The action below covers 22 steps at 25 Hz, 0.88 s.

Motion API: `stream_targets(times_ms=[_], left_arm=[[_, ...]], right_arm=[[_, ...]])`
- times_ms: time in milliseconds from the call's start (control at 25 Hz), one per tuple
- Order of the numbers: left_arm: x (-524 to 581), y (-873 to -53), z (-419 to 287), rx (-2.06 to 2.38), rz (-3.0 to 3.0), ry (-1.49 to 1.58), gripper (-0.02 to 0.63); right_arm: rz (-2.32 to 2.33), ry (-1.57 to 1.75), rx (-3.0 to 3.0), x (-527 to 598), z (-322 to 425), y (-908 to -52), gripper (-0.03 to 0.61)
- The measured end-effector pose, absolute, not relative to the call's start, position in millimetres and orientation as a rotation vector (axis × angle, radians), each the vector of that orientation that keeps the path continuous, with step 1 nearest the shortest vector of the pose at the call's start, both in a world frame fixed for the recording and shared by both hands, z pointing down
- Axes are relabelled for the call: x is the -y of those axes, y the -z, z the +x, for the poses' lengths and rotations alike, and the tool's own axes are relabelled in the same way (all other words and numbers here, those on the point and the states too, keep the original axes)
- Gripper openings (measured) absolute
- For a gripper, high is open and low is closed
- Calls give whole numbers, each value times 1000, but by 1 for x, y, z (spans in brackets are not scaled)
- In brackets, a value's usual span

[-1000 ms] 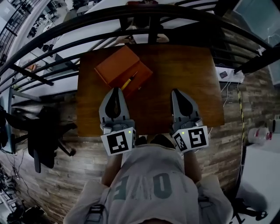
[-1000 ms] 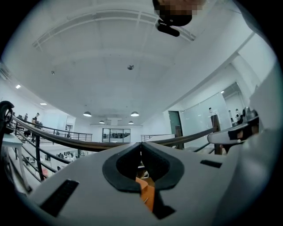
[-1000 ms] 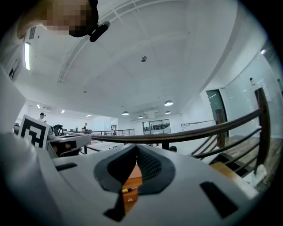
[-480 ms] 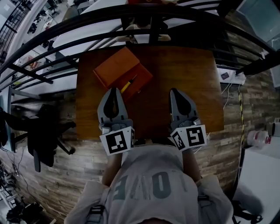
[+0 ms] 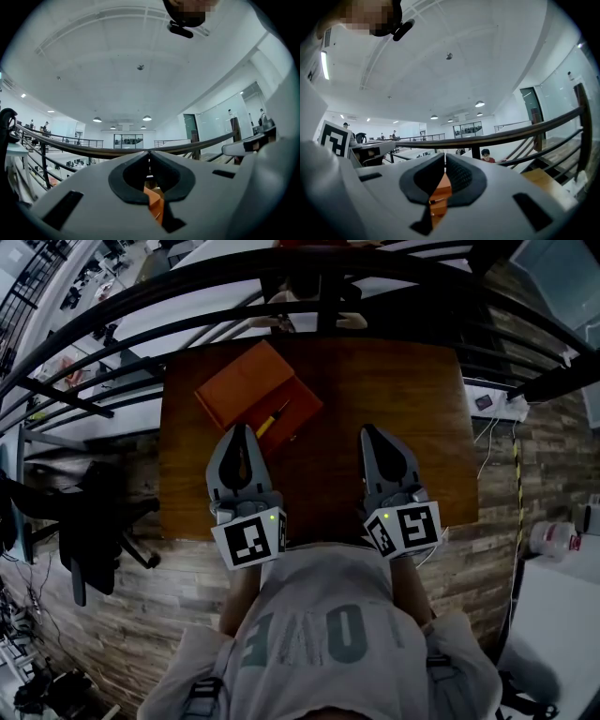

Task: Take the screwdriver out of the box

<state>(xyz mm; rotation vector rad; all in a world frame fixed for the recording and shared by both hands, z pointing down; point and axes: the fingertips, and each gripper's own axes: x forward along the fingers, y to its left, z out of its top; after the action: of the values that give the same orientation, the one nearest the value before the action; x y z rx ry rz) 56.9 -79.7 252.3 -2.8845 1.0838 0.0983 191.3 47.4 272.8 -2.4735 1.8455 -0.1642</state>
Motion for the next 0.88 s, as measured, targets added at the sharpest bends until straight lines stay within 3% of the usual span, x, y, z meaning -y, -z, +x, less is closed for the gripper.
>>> stream_targets(times_ms=[160, 240, 480, 880], left_arm=[[80, -255, 56, -1099, -2859, -82, 21], [82, -258, 54, -1118, -2855, -71, 21], [93, -270, 41, -1216, -2832, -77, 21], [114, -311, 13, -1435, -2818, 82, 21]], right_arm=[[-2436, 146, -2009, -32, 187, -275, 26], [-2375, 139, -2148, -17, 182, -276, 117], [-2153, -3, -2700, 33, 152, -286, 161], [-1635, -391, -3619, 100, 112, -373, 216]])
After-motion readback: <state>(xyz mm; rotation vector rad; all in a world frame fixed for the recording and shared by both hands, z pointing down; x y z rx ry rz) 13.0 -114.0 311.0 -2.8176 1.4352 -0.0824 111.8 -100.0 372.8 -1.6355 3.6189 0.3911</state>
